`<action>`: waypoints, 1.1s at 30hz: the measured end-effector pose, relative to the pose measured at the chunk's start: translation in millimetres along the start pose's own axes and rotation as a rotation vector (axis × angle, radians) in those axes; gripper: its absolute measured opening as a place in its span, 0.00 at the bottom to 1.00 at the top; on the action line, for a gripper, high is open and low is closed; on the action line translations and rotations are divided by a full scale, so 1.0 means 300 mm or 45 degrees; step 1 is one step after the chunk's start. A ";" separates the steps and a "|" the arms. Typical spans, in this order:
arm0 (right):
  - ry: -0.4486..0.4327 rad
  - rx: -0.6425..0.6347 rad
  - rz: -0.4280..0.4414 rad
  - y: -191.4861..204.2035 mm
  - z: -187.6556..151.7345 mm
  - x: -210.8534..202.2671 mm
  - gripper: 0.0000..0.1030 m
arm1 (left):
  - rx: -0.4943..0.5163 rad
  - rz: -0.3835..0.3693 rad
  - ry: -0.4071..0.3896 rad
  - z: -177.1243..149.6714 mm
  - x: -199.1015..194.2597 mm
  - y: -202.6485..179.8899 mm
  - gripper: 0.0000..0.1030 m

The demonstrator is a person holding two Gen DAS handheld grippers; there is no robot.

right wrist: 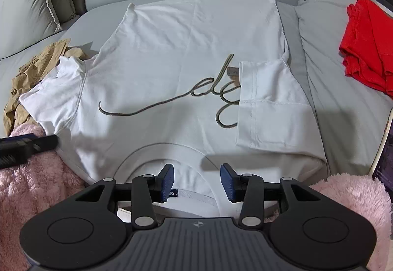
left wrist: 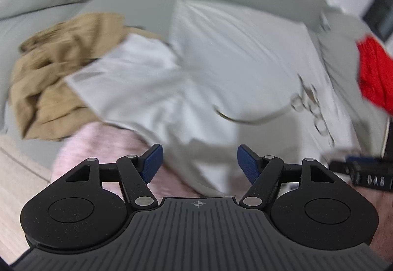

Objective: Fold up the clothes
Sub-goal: 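Reach the left gripper to the white sleeve by the khaki shirt and close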

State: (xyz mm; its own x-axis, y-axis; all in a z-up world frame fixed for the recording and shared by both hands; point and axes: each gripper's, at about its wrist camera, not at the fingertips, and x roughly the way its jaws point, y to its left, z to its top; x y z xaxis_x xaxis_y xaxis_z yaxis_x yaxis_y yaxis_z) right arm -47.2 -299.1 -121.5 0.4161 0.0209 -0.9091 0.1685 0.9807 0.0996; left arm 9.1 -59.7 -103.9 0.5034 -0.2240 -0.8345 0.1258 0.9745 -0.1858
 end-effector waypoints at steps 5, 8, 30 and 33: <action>0.023 -0.015 0.002 0.031 0.001 0.021 0.42 | -0.249 0.037 -0.078 0.056 -0.010 0.184 0.62; 0.032 -0.039 0.007 0.055 0.002 0.027 0.43 | -0.378 0.035 -0.120 0.094 -0.007 0.271 0.62; 0.067 -0.029 0.002 0.053 -0.016 0.035 0.46 | -0.527 0.079 -0.058 0.190 0.168 0.445 0.36; 0.074 -0.019 0.002 0.043 -0.022 0.037 0.46 | -0.397 0.097 -0.095 0.193 0.171 0.406 0.20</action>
State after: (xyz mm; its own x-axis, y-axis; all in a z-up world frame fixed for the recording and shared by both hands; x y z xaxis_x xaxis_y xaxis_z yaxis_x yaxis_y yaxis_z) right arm -46.3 -284.9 -132.9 0.3638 0.0331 -0.9309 0.1541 0.9835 0.0952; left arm 99.8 47.0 -139.4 0.5642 -0.1396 -0.8137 -0.1767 0.9423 -0.2842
